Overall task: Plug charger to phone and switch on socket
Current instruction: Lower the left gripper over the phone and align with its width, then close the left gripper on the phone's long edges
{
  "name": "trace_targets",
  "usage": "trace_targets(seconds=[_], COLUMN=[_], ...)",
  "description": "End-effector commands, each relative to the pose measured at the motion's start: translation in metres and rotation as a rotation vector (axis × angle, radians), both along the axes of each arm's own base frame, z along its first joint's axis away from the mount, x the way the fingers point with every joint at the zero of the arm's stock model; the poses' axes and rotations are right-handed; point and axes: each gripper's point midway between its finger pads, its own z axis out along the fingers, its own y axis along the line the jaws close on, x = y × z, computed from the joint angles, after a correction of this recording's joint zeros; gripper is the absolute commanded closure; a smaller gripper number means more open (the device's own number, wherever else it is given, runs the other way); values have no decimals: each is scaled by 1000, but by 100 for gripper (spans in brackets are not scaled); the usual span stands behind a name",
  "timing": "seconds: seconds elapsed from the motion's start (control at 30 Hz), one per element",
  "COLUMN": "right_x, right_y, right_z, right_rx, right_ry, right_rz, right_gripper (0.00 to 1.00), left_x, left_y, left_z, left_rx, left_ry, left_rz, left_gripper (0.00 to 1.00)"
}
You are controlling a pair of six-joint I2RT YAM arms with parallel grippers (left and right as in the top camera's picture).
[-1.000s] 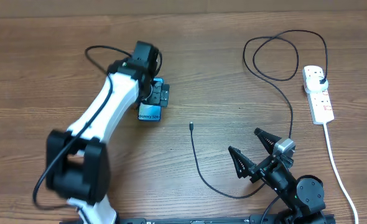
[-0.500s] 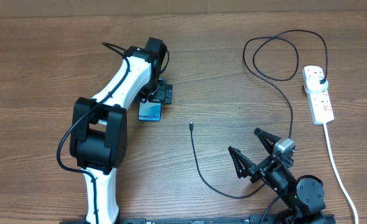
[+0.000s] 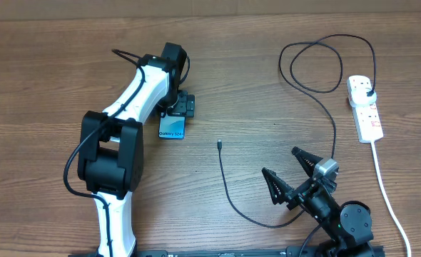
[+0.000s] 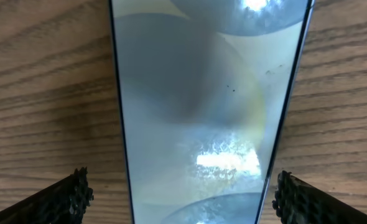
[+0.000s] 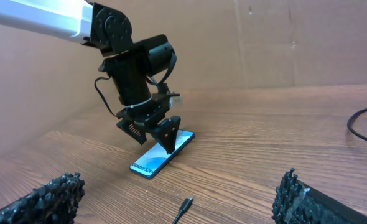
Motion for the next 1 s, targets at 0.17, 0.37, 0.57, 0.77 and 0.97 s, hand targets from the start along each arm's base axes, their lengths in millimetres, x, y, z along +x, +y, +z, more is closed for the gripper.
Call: trace_targets(seconds=[0.17,0.37,0.57,0.77,0.97], right_x=[0,0,0,0,0], right_y=[0,0,0,0,0], right_z=[-1,-1,-1,-1,-1], right_rx=[1,1,1,1,1], right_ry=[-6,-6,-6,-6,-6], right_rz=[0,0,0,0,0], right_gripper=[0,0,0,0,0], left_x=[-7,-15,-20,-22,-22], left_y=[-1,-3,0,3,3], left_z=[-19,-30,-35,-36,-36], left_rx=[-15,-34,-19,-4,-1], left_ry=[29,47,61,63,63], left_rz=[2,-30,-55,-57,-57], left_gripper=[0,0,0,9,18])
